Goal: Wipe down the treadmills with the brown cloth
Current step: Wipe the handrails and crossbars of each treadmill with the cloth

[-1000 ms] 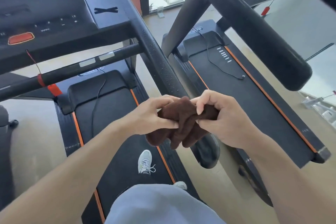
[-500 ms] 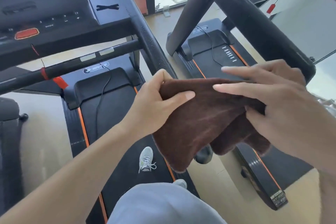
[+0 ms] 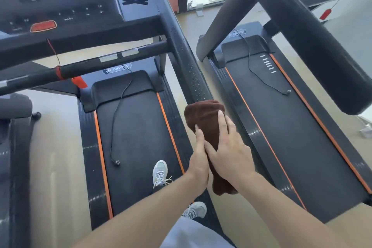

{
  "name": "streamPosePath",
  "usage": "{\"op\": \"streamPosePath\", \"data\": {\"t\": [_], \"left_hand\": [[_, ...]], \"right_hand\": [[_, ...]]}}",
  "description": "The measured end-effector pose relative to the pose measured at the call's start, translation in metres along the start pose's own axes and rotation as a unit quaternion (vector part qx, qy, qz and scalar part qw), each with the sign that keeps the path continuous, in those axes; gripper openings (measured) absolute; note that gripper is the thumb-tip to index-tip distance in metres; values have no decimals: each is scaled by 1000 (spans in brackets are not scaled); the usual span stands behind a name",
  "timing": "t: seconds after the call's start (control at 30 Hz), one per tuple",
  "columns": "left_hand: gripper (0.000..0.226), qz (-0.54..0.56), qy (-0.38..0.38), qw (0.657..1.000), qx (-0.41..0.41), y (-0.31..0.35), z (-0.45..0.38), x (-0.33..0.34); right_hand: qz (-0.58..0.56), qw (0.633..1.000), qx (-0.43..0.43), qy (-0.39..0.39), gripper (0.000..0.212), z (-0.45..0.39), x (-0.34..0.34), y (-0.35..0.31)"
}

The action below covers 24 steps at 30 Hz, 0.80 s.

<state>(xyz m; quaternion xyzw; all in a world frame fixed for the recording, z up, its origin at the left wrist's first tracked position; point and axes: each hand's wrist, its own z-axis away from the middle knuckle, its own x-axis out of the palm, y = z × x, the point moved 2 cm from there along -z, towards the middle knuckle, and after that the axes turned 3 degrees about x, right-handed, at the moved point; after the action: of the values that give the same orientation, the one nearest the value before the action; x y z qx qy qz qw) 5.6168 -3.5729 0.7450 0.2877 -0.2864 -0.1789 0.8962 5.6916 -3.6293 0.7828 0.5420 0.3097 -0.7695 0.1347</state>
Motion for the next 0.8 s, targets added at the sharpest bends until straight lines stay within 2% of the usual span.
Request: {"op": "streamPosePath", "data": {"t": [0.13,0.23,0.33,0.37,0.43,0.5,0.57,0.7,0.8], "left_hand": [[74,-9,6,998,66,27,-20,9],[96,-102,36,983,147,63,-41,16],[59,-160,42,958,234,99,-69,27],[57,-169,30,951,256,111,-77,26],[76,-213,27,935,283,130,-101,19],[101,-271,12,913,306,152,-123,12],[111,-337,0,879,337,178,-145,8],[102,-443,10,808,388,236,-191,9],[86,-474,25,790,387,276,-225,13]], "right_hand": [[44,998,-4,39,83,-23,6,-15],[-84,996,14,-15,80,-61,-5,-25],[-155,986,26,-48,70,-108,-11,-38],[-158,986,27,-51,68,-121,-12,-44],[-166,984,28,-55,67,-146,-13,-58],[-190,980,26,-58,65,-175,-13,-70],[-225,972,31,-65,56,-211,-14,-82],[-326,939,50,-102,43,-281,-20,-102],[-359,920,102,-119,32,-329,-21,-116]]}}
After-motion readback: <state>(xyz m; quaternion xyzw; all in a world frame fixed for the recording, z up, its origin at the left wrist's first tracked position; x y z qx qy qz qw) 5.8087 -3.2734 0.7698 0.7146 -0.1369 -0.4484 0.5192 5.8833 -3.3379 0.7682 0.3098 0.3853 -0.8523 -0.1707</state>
